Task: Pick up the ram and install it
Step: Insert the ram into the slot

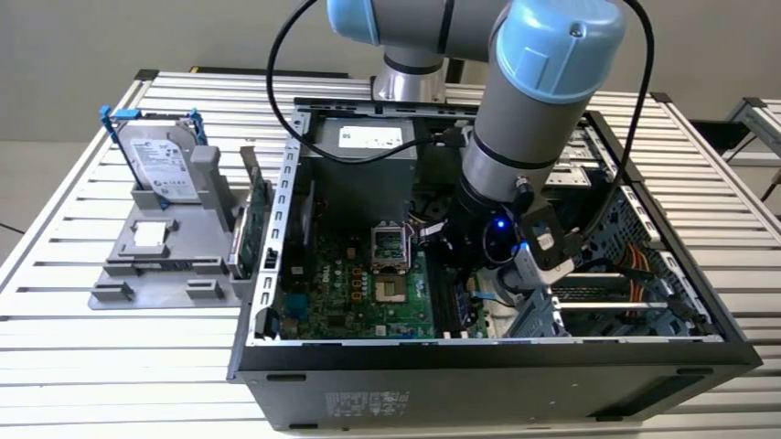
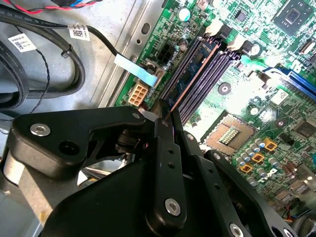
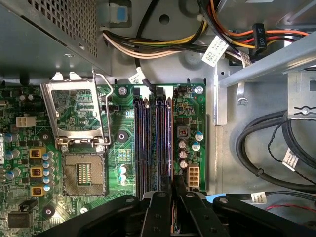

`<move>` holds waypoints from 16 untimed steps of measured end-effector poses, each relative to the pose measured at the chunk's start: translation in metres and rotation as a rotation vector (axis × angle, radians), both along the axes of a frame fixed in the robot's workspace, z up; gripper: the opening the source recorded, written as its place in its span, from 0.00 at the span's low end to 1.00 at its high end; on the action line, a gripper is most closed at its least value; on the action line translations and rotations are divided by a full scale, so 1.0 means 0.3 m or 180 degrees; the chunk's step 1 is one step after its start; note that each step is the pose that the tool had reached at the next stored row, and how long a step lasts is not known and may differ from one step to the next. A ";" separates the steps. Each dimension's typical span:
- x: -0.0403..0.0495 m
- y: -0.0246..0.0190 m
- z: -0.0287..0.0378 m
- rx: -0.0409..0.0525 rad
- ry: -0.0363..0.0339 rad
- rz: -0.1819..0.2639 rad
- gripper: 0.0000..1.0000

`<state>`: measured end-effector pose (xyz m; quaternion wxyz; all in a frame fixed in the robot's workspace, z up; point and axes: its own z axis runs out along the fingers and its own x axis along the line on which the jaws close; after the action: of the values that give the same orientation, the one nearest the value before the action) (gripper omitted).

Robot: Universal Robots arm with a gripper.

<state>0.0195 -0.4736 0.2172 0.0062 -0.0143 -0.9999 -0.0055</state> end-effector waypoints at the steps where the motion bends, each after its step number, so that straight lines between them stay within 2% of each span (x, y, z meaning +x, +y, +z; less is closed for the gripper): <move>1: 0.000 0.000 -0.001 0.0000 0.0000 0.0000 0.00; 7: 0.000 0.000 -0.013 0.0016 0.0000 0.0000 0.00; 16: 0.000 0.000 -0.015 0.0017 0.0000 0.0000 0.00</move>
<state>0.0195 -0.4736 0.2128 0.0062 -0.0143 -0.9998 -0.0081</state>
